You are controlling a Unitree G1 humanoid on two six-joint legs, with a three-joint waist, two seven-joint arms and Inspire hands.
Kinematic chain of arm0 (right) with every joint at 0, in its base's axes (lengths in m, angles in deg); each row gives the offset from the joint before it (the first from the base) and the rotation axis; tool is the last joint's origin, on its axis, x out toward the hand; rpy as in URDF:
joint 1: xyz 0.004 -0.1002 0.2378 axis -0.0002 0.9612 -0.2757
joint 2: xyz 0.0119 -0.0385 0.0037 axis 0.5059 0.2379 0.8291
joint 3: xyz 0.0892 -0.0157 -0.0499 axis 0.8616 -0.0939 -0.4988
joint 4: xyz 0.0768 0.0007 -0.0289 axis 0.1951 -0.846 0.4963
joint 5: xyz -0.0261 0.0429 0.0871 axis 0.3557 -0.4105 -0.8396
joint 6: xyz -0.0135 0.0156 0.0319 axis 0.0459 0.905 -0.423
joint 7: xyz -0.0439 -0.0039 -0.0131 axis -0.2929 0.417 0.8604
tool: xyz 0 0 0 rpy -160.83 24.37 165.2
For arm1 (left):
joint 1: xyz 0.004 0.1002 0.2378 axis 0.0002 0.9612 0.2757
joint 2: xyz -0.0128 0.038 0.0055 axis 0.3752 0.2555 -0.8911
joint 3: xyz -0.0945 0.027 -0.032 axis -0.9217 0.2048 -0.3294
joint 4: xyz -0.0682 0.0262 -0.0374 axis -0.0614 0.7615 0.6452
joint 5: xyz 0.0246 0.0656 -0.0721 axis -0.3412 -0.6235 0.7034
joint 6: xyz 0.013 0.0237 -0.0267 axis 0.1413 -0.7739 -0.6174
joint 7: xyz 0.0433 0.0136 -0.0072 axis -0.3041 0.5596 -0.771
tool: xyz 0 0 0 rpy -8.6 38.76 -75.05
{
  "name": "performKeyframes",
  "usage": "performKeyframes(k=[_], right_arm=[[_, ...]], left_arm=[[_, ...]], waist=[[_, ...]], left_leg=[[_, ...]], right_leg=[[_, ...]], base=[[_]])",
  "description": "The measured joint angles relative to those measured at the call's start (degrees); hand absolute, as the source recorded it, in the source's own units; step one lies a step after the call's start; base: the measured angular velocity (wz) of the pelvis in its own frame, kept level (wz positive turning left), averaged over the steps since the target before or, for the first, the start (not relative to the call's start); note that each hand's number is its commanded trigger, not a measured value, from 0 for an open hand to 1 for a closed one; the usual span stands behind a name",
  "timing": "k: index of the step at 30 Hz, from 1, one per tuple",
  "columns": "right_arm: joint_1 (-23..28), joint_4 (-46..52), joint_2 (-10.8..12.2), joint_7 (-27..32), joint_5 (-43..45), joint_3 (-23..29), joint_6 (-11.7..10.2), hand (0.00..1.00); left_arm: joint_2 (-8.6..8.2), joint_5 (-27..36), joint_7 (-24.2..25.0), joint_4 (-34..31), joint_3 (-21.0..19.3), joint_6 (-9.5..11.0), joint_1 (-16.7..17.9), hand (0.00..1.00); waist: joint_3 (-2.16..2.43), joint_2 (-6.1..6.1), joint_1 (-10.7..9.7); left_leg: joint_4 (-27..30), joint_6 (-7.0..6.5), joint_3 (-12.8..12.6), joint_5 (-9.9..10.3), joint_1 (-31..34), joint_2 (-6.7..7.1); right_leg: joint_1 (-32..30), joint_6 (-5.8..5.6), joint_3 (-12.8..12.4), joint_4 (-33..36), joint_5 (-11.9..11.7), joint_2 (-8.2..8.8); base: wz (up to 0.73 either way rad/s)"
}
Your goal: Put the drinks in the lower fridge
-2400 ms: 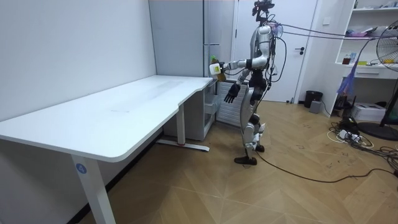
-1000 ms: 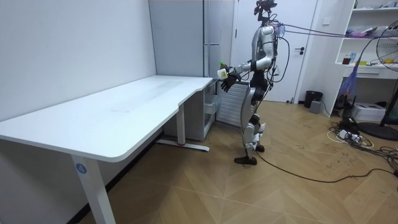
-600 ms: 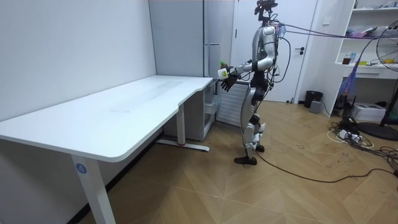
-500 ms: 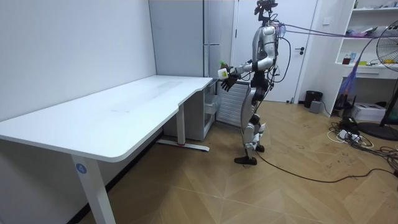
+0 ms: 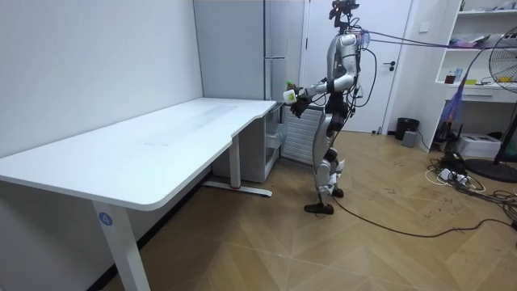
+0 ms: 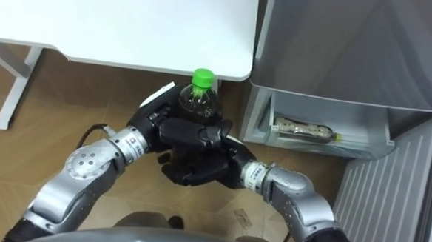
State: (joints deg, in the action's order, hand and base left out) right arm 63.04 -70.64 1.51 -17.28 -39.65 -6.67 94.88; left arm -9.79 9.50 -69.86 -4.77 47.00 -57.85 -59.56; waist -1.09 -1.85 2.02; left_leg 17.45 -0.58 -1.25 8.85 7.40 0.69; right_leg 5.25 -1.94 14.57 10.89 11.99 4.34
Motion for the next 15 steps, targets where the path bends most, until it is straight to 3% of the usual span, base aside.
performKeyframes(k=[12,13,14,15], right_arm=[[0.44,0.0,-0.81,0.01,-0.39,-1.12,-1.16,1.0],[0.48,0.0,-0.81,0.01,-0.56,-1.12,-1.24,1.0],[0.52,0.0,-0.81,0.01,-0.86,-1.12,-1.31,1.0],[0.52,0.0,-0.81,0.02,-0.91,-1.12,-1.31,1.0]], left_arm=[[-0.07,2.63,-0.2,0.56,1.11,0.0,0.01,0.99],[-0.07,3.42,-0.64,0.59,1.09,0.0,0.02,0.85],[-0.08,3.97,-1.01,0.6,1.1,0.0,0.02,0.6],[-0.09,4.14,-1.18,0.6,1.15,0.0,0.02,0.04]], waist=[[0.05,0.11,0.03],[0.05,0.11,0.03],[0.05,0.11,0.03],[0.05,0.1,0.03]], left_leg=[[0.06,0.0,0.17,0.0,-0.13,0.01],[0.06,0.0,0.17,0.0,-0.12,0.0],[0.06,0.0,0.17,0.0,-0.14,0.0],[0.06,0.0,0.17,0.0,-0.15,0.0]], right_leg=[[0.27,0.0,0.14,0.11,0.0,-0.03],[0.25,0.0,0.14,0.15,0.0,-0.03],[0.27,0.0,0.14,0.16,0.0,-0.03],[0.28,0.0,0.14,0.17,0.0,-0.02]], base=[[0.0],[0.0],[0.0],[0.0]])
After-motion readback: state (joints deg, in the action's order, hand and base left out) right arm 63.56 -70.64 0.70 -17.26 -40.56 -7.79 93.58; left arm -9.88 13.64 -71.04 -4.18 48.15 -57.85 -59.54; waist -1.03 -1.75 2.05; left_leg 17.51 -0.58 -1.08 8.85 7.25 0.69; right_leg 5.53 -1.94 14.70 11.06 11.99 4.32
